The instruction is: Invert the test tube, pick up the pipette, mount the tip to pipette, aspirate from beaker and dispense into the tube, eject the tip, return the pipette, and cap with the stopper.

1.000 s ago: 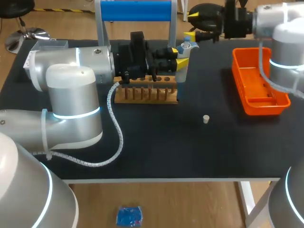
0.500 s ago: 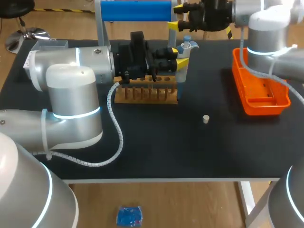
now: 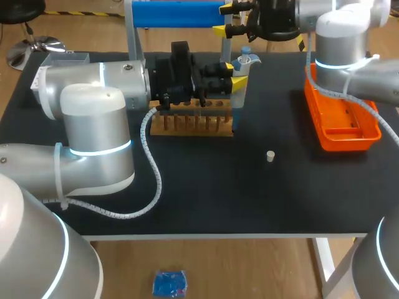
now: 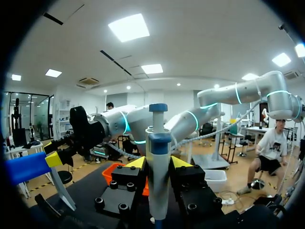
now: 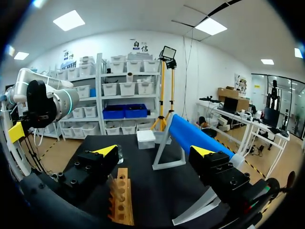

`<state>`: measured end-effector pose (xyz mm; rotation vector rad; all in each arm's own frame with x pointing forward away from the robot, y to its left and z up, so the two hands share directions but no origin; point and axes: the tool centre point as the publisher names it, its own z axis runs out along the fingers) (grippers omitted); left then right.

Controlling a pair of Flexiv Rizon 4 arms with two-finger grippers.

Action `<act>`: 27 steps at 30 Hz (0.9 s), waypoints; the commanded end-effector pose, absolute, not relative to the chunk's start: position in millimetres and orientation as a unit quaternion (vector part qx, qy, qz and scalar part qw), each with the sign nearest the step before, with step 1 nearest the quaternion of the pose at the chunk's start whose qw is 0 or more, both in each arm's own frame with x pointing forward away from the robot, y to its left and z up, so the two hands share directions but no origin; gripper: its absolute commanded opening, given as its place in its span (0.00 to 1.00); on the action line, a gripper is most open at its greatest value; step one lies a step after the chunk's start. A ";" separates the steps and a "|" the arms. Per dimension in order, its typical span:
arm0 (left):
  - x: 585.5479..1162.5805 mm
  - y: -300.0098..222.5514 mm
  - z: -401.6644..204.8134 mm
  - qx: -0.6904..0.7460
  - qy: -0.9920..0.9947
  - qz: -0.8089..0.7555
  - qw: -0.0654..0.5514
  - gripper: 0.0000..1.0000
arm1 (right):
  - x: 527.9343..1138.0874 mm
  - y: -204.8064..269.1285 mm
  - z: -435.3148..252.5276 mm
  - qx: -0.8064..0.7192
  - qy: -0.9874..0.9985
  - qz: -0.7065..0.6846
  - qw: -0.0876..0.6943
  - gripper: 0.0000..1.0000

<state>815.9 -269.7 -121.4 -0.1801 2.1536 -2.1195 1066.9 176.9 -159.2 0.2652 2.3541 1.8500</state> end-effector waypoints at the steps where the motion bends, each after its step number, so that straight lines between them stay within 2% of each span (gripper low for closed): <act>1: 814.9 -271.3 -121.9 -0.061 0.709 -0.700 0.060 0.00 | 1067.6 176.5 -158.6 0.088 0.782 0.613 0.067 1.00; 19: 814.9 -271.3 -121.9 -0.061 0.709 -0.700 0.060 0.00 | 1067.6 176.5 -158.6 0.088 0.782 0.613 0.067 1.00; 27: 822.9 -246.6 -111.7 -0.080 0.722 -0.684 0.071 0.00 | 1067.6 176.5 -158.6 0.088 0.782 0.613 0.067 1.00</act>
